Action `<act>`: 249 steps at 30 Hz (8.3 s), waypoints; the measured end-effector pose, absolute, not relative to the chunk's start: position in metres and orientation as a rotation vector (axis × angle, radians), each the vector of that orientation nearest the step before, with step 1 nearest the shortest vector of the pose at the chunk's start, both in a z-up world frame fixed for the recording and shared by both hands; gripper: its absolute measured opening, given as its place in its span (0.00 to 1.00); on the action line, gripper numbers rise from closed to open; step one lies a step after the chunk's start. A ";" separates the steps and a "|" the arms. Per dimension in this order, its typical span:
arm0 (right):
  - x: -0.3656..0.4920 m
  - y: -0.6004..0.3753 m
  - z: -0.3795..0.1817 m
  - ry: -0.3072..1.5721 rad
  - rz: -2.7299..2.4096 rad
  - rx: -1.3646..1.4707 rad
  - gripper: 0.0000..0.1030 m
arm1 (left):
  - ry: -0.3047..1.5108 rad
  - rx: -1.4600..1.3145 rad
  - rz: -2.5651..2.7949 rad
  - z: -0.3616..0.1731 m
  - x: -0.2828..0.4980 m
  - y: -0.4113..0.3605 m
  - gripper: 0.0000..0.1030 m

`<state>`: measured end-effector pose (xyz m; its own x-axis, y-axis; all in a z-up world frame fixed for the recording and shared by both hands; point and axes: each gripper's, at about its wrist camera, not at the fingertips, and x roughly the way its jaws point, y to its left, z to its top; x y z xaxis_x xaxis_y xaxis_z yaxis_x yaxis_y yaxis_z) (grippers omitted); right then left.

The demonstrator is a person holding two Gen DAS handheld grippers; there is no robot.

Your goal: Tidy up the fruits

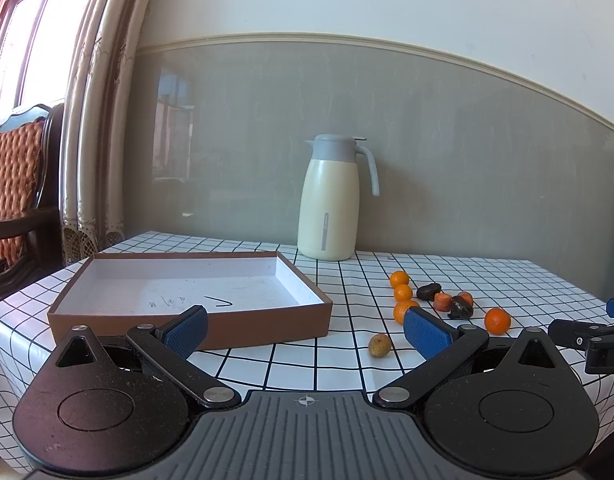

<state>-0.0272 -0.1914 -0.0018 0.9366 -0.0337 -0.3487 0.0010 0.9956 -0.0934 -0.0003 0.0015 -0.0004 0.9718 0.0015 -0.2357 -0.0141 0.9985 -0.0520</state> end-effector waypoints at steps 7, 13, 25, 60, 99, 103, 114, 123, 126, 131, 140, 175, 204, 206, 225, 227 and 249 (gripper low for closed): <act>-0.027 -0.192 -0.002 0.357 -0.018 -0.093 0.94 | 0.237 -0.054 0.009 0.000 0.000 0.002 1.00; -0.027 -0.192 -0.001 0.357 -0.018 -0.094 0.94 | 0.235 -0.055 0.010 0.000 -0.001 0.002 1.00; -0.023 -0.191 0.001 0.376 -0.009 -0.098 0.94 | 0.251 -0.051 0.011 0.001 0.002 0.000 1.00; 0.093 -0.195 -0.044 0.504 0.099 -0.156 0.65 | 0.471 0.046 -0.147 -0.049 0.129 -0.070 0.57; 0.120 -0.143 -0.032 0.507 0.225 -0.148 0.25 | 0.465 -0.033 -0.111 -0.034 0.124 -0.017 0.24; 0.113 -0.132 -0.024 0.484 0.249 -0.149 0.25 | 0.444 -0.033 -0.082 -0.026 0.112 -0.003 0.24; 0.100 -0.104 -0.008 0.429 0.297 -0.151 0.25 | 0.395 -0.029 -0.026 -0.009 0.091 0.027 0.24; 0.097 -0.078 0.000 0.399 0.344 -0.165 0.25 | 0.363 -0.044 0.029 0.000 0.080 0.057 0.24; 0.097 -0.066 0.002 0.390 0.368 -0.173 0.25 | 0.356 -0.054 0.055 0.001 0.076 0.070 0.24; 0.098 -0.048 0.004 0.378 0.403 -0.182 0.25 | 0.347 -0.074 0.107 0.003 0.071 0.095 0.24; 0.106 -0.023 0.006 0.369 0.445 -0.179 0.25 | 0.336 -0.056 0.202 0.002 0.063 0.139 0.24; 0.228 0.003 -0.002 0.417 0.441 -0.174 0.25 | 0.357 -0.101 0.311 0.008 0.171 0.213 0.24; 0.296 0.007 -0.008 0.462 0.413 -0.150 0.93 | 0.401 -0.084 0.384 -0.004 0.219 0.221 1.00; 0.295 0.010 -0.009 0.465 0.421 -0.150 0.93 | 0.401 -0.082 0.389 -0.005 0.218 0.222 1.00; 0.233 -0.022 0.022 0.394 0.409 -0.106 0.94 | 0.338 -0.141 0.400 0.011 0.162 0.217 1.00; 0.220 -0.032 0.023 0.393 0.402 -0.090 0.94 | 0.340 -0.134 0.389 0.008 0.148 0.211 1.00; 0.126 -0.082 0.002 0.398 0.234 -0.158 0.94 | 0.278 -0.068 0.308 0.010 0.073 0.133 1.00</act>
<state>0.1257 -0.0824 0.0019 0.8955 0.1936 -0.4007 -0.2553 0.9610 -0.1064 0.0732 0.1326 0.0096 0.9152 0.2900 -0.2798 -0.3086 0.9509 -0.0236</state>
